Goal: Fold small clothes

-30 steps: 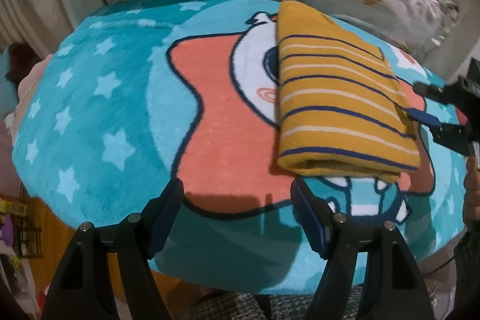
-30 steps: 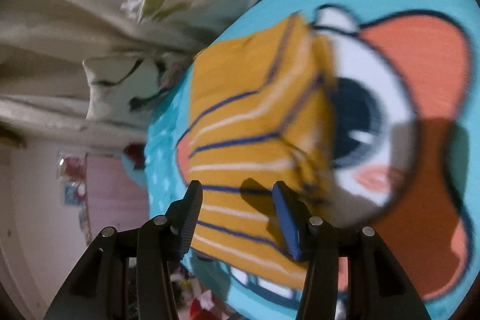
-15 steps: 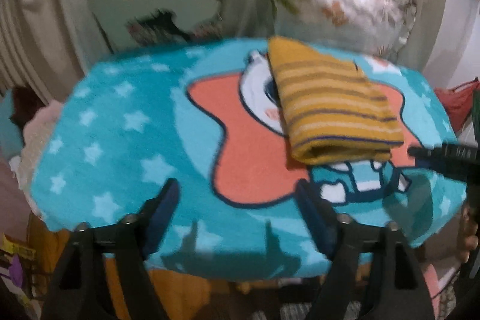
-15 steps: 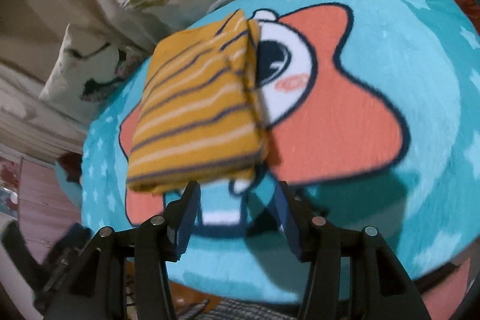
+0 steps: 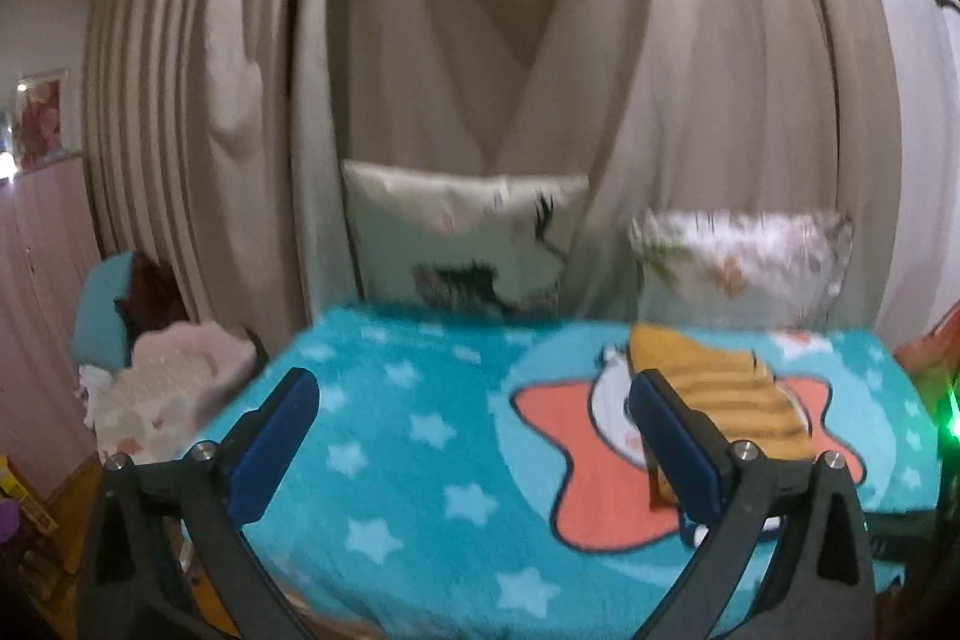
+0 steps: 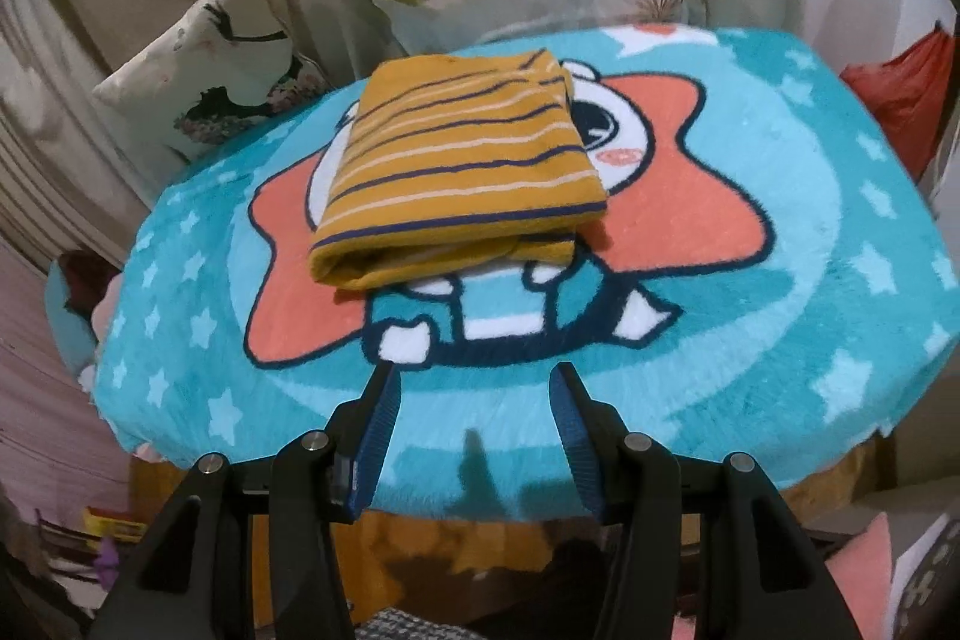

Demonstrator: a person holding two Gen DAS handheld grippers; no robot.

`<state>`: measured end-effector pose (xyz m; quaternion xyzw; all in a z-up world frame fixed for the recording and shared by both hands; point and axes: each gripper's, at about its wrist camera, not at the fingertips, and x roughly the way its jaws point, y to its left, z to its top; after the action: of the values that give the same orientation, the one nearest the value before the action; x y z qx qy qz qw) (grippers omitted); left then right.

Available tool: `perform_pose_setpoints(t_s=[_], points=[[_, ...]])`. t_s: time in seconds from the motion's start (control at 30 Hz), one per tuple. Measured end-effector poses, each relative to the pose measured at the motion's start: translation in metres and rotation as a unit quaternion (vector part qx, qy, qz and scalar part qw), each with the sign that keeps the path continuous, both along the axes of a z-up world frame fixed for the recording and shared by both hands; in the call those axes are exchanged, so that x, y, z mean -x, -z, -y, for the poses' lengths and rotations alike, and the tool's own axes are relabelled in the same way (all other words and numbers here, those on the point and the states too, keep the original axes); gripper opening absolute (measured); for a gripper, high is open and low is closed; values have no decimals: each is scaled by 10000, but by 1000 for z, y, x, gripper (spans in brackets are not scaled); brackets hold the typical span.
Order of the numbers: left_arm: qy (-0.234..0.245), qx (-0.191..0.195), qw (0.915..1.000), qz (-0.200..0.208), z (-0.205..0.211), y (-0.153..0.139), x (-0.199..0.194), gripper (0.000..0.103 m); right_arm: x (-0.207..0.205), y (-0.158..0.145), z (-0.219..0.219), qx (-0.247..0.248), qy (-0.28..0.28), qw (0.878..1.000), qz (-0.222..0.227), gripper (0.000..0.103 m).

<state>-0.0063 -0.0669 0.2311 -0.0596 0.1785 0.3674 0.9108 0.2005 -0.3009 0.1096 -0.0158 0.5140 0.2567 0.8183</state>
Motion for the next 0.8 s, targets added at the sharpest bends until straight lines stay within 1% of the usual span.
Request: perform_pose_setpoints(t_s=[0.03,0.13,0.23,0.27,0.3,0.37,0.47,0.57,0.63,0.7,0.8], points=[[10,-12,10000,61,1,-4,3,103,5,-3,0,48,17,10000,85,56],[318,148,9991,235,1,-12,7,103,17,-10,0,107,52,9996,252,56],[737,319,9967,120,6,-10,1,103,29,-15,0,204,69,9989,418,57],[933,413,9948,22,8,-7,-2,103,32,-15,0,247,57,9987,446,57],[1187,554,9913,-145,10,-2,-7,103,34,-14,0,292,39,9985,460,57],[1527,775,9841,-475,17,13,-16,103,39,-11,1,393,18,9982,462,57],[1785,994,9735,-1025,28,40,-27,103,44,-5,4,534,39,9977,408,58],[1788,1101,9663,-1492,37,65,-34,103,45,3,8,699,96,9969,356,58],[1779,1141,9621,-1724,42,77,-36,103,44,8,11,768,138,9965,303,58],[1781,1202,9582,-1887,45,87,-38,103,44,11,13,822,161,9962,254,59],[1762,1397,9524,-2058,43,98,-42,103,44,14,11,921,140,9953,261,59]])
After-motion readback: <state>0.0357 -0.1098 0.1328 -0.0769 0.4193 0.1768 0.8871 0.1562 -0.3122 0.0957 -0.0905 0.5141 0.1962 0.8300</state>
